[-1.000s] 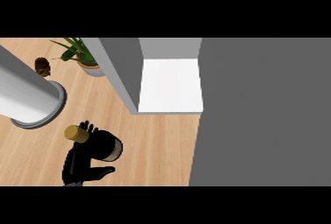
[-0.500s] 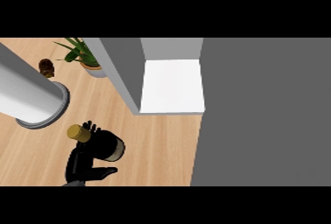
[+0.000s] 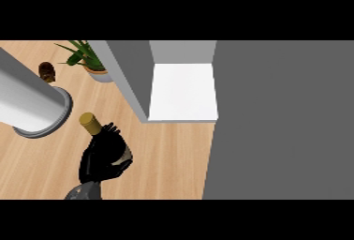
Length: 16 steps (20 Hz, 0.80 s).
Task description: Pick up the wine, place it into the cabinet and close the cabinet
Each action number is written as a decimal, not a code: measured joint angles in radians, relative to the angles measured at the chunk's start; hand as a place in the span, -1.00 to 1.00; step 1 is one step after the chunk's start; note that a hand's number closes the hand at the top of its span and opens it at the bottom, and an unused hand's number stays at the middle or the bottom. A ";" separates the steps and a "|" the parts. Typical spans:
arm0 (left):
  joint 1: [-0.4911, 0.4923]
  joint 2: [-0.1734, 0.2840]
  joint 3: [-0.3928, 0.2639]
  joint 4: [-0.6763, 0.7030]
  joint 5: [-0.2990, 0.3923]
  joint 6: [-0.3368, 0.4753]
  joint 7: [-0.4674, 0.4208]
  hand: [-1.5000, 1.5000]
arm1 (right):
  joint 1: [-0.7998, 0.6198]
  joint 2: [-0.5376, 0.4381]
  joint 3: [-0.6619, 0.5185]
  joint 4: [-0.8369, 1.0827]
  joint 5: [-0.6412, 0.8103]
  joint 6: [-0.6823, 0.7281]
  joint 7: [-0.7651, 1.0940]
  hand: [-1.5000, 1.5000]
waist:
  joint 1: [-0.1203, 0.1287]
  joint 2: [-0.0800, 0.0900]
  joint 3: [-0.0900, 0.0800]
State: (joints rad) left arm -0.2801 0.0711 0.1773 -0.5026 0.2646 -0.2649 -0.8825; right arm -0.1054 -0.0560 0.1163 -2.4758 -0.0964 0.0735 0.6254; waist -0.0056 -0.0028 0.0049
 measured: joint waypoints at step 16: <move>-0.025 0.022 0.053 0.013 0.097 -0.061 0.091 1.00 | 0.026 0.009 0.000 -0.001 0.006 0.017 -0.016 -1.00 | 0.002 0.002 -0.005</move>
State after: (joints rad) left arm -0.3049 0.0935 0.2303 -0.4900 0.3615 -0.3257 -0.7911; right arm -0.0791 -0.0467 0.1160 -2.4769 -0.0901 0.0900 0.6094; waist -0.0035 -0.0011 0.0001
